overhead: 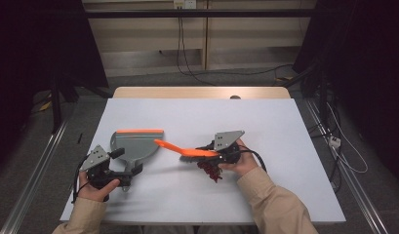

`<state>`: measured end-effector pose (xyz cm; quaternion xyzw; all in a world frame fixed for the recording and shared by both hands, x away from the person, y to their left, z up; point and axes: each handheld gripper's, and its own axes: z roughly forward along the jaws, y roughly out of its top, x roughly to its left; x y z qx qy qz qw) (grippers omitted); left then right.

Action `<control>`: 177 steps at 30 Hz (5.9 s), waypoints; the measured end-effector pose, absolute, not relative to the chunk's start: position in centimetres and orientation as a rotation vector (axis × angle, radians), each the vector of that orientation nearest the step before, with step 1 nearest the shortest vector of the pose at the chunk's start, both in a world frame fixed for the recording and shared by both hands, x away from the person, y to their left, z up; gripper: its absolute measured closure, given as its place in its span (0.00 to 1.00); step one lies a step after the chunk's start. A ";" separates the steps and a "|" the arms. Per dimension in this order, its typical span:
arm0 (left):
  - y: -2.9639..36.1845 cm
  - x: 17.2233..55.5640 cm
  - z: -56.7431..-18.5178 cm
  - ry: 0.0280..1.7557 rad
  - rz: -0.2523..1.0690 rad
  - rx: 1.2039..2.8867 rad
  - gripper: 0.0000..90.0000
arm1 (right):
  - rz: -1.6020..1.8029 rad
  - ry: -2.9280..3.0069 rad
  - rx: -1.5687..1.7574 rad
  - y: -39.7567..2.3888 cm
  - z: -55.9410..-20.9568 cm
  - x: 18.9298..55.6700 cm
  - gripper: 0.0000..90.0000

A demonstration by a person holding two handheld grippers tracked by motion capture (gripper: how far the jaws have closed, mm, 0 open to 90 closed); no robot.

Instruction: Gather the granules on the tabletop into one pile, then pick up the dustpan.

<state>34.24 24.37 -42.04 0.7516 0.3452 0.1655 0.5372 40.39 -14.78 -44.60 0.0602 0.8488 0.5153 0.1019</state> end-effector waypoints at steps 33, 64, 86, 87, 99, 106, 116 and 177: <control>23.9 34.3 -42.3 0.812 0.382 1.804 0.05 | 1.489 2.519 0.365 -13.2 -42.0 38.4 0.79; 23.6 34.2 -42.1 0.806 0.384 1.811 0.05 | 1.374 2.566 0.384 -14.6 -41.0 37.6 0.79; 24.2 34.0 -42.2 0.843 0.381 1.834 0.05 | 1.459 2.371 0.728 -19.5 -41.5 36.6 0.79; 24.2 34.0 -42.3 0.845 0.378 1.837 0.05 | 1.456 2.354 0.756 -19.8 -41.6 36.6 0.79; 24.4 33.7 -43.0 0.886 0.368 1.907 0.05 | 1.452 2.209 1.000 -22.0 -42.9 36.4 0.79; 24.7 33.7 -43.3 0.936 0.394 1.938 0.05 | 1.426 2.167 1.055 -22.3 -43.4 36.5 0.79; 24.9 33.7 -43.8 1.018 0.416 1.967 0.10 | 1.417 2.153 1.061 -22.3 -43.6 36.4 0.79; 24.7 37.7 -43.0 1.176 0.382 2.100 0.70 | 1.375 2.143 1.083 -22.5 -44.1 35.9 0.79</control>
